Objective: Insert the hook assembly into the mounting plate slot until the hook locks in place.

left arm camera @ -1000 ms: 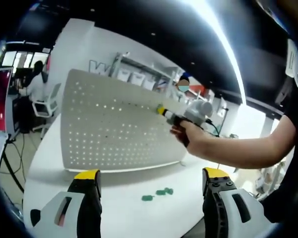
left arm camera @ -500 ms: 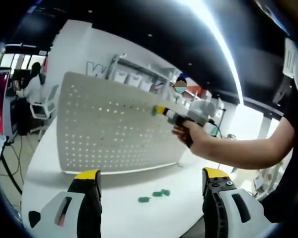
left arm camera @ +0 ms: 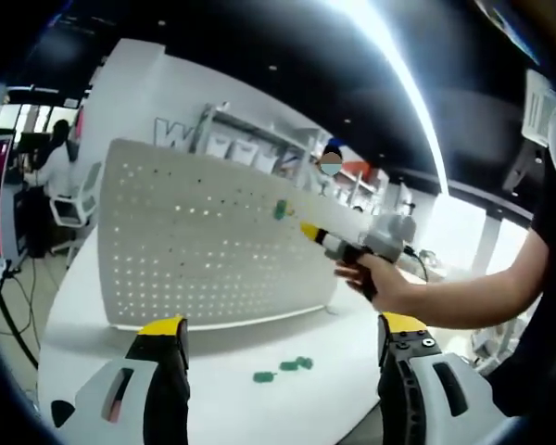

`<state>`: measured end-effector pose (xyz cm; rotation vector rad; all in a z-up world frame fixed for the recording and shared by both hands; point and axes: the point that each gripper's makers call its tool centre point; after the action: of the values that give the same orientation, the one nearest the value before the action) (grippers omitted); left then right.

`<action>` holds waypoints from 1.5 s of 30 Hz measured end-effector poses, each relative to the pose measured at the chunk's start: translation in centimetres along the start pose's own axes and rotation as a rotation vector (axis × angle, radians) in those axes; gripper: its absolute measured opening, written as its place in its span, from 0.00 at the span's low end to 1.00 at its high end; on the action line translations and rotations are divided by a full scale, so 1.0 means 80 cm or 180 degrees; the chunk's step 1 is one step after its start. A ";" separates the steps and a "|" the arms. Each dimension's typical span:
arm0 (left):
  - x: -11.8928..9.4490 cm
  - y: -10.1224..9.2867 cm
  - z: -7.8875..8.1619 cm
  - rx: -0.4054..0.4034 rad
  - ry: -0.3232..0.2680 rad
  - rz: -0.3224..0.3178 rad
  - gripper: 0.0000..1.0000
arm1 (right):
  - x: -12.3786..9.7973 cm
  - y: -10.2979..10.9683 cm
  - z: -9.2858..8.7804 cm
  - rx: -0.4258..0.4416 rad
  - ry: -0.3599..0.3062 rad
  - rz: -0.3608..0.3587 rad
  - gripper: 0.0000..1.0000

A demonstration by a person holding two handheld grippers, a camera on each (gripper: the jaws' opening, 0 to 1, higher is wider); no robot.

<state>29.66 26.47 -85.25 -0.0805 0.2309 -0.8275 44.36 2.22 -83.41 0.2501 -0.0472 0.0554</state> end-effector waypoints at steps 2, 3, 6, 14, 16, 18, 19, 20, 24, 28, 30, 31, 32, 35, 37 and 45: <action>0.000 0.000 0.000 0.0001 -0.0001 -0.0001 0.85 | -0.010 -0.001 -0.003 -0.0007 0.0017 0.0011 0.22; 0.000 0.000 -0.001 0.0001 0.0001 -0.0004 0.85 | -0.014 -0.002 -0.004 -0.0014 0.0038 0.0017 0.23; 0.000 -0.002 -0.001 0.0007 0.0002 -0.0024 0.85 | -0.029 -0.002 -0.010 -0.0063 0.0092 0.0057 0.23; -0.002 -0.005 -0.006 -0.0002 0.0008 -0.0053 0.85 | -0.077 0.001 -0.047 -0.0236 0.0406 0.0252 0.24; -0.003 -0.005 -0.006 0.0000 0.0003 -0.0056 0.85 | -0.093 -0.003 -0.062 -0.0279 0.0526 0.0278 0.24; -0.005 -0.005 -0.006 -0.0016 -0.0013 -0.0053 0.85 | -0.111 -0.007 -0.078 -0.0310 0.0662 0.0296 0.24; -0.006 -0.005 -0.007 -0.0020 -0.0013 -0.0052 0.85 | -0.119 -0.007 -0.085 -0.0337 0.0719 0.0319 0.24; -0.007 -0.005 -0.007 -0.0017 -0.0015 -0.0050 0.85 | -0.131 -0.008 -0.096 -0.0390 0.0816 0.0353 0.24; -0.008 -0.006 -0.009 -0.0027 -0.0020 -0.0051 0.85 | -0.163 -0.015 -0.124 -0.0449 0.1072 0.0396 0.24; -0.008 -0.009 -0.009 -0.0031 -0.0028 -0.0057 0.85 | -0.190 -0.020 -0.144 -0.0509 0.1251 0.0441 0.24; -0.008 -0.010 -0.009 -0.0040 -0.0035 -0.0065 0.84 | -0.202 -0.022 -0.154 -0.0514 0.1359 0.0471 0.24; -0.008 -0.011 -0.010 -0.0038 -0.0030 -0.0067 0.84 | -0.207 -0.023 -0.159 -0.0507 0.1409 0.0490 0.24; -0.007 -0.012 -0.011 -0.0035 -0.0026 -0.0068 0.84 | -0.211 -0.023 -0.163 -0.0498 0.1454 0.0497 0.24; -0.007 -0.015 -0.011 -0.0043 -0.0032 -0.0073 0.84 | -0.221 -0.020 -0.174 -0.0503 0.1566 0.0556 0.24; -0.007 -0.016 -0.010 -0.0043 -0.0036 -0.0065 0.84 | -0.226 -0.015 -0.182 -0.0566 0.1649 0.0620 0.24; -0.006 -0.022 -0.009 -0.0065 -0.0048 -0.0073 0.83 | -0.224 0.013 -0.214 -0.0471 0.1895 0.0839 0.24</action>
<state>27.90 25.62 -85.59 -0.1088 0.2247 -0.8471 27.12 6.59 -100.73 0.0706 0.5074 0.3848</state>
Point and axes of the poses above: the point that each gripper's makers call its tool centre point, and the gripper's own axes: x roughly forward along the fingers, y roughly to its left, z roughly out of its top, and after that the axes turned 10 degrees about x, right-handed
